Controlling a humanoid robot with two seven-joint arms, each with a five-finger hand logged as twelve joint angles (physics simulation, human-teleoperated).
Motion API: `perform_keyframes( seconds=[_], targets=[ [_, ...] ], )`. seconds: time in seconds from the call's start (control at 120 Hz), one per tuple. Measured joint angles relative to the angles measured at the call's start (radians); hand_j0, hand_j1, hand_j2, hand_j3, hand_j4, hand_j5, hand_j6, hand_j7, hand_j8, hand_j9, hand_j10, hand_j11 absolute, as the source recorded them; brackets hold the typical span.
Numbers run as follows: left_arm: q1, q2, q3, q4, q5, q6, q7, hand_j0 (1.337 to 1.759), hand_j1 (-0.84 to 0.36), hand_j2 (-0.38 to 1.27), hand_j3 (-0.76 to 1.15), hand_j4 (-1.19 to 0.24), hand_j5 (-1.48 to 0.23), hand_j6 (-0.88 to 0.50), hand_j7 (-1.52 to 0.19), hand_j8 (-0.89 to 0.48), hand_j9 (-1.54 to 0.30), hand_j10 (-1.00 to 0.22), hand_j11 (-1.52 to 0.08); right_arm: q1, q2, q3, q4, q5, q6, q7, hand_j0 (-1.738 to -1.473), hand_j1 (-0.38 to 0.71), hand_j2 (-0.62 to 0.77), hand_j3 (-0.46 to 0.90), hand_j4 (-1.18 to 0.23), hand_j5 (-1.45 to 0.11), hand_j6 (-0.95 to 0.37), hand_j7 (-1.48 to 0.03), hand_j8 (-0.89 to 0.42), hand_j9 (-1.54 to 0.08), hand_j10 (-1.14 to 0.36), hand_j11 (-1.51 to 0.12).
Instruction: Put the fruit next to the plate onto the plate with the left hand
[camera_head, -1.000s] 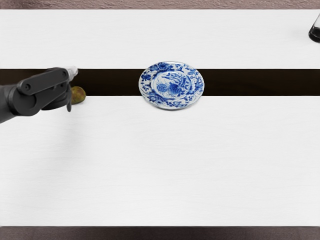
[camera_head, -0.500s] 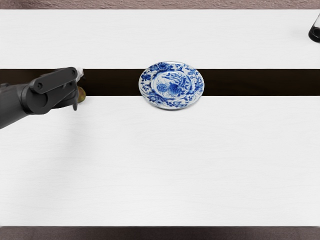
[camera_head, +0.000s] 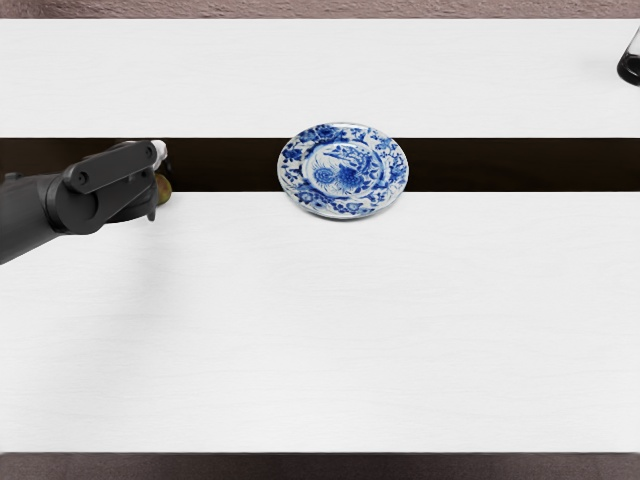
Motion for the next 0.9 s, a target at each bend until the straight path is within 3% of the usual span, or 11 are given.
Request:
perform_keyframes(
  seconds=[0.4,0.9],
  targets=[
    [0.001,0.0,-0.003,0.0,0.0,0.001,0.0,1.658,-0.25,0.12,0.0,-0.51,-0.66,-0.46,-0.66,-0.5,-0.66,-0.51,-0.66,0.0,0.0,0.0,0.0,0.0,0.0,0.0,-1.658,-0.35,0.0,0.0,0.0,0.0,0.0,0.0,0.0,0.0,0.0,0.0],
    [0.015,0.002,-0.007,0.0,0.009,0.001,0.001,1.646,-0.28,0.08,0.0,-0.57,-0.81,-0.36,-0.84,-0.4,-0.85,-0.6,-0.85,0.0,0.0,0.0,0.0,0.0,0.0,0.0,-1.658,-0.35,0.0,0.0,0.0,0.0,0.0,0.0,0.0,0.0,0.0,0.0]
  ],
)
